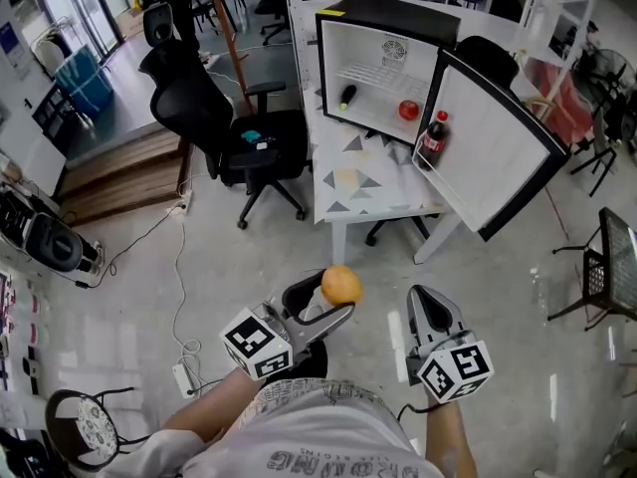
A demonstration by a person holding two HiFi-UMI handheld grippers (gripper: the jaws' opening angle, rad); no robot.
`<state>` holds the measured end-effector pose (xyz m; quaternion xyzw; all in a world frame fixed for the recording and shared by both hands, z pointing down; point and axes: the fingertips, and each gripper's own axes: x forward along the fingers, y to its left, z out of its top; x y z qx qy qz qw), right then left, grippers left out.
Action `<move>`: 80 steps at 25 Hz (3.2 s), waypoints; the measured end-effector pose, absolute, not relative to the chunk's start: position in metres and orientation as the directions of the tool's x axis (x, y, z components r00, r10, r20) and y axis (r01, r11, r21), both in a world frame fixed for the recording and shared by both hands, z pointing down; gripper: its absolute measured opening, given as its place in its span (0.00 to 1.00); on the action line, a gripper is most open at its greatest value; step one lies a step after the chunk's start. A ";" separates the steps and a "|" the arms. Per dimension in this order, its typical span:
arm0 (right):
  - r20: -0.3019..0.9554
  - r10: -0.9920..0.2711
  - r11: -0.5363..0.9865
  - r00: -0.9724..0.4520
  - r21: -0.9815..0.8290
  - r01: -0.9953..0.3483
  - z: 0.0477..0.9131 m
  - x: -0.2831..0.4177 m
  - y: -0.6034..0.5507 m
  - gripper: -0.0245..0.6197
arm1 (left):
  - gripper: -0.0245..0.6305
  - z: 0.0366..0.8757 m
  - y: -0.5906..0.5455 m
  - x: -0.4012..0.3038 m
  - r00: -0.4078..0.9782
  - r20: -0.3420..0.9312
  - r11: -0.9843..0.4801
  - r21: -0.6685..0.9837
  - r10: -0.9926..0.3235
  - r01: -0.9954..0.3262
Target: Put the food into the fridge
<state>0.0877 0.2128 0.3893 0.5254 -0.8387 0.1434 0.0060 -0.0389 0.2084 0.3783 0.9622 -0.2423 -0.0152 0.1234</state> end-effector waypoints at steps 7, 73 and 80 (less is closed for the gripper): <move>0.182 -0.879 0.392 -0.441 -0.250 -0.885 0.401 0.079 0.148 0.04 | 0.49 0.386 0.140 -0.050 0.885 0.047 -0.851 0.254 -0.464 -0.460; 0.201 -0.927 0.264 -0.316 -0.249 -0.932 0.394 0.097 -0.163 0.04 | 0.49 0.395 -0.196 -0.008 0.946 0.069 -0.903 0.283 -0.316 -0.322; 0.194 -0.924 0.280 -0.330 -0.246 -0.928 0.395 0.128 -0.190 0.04 | 0.49 0.402 -0.229 0.038 0.946 0.093 -0.907 0.268 -0.311 -0.325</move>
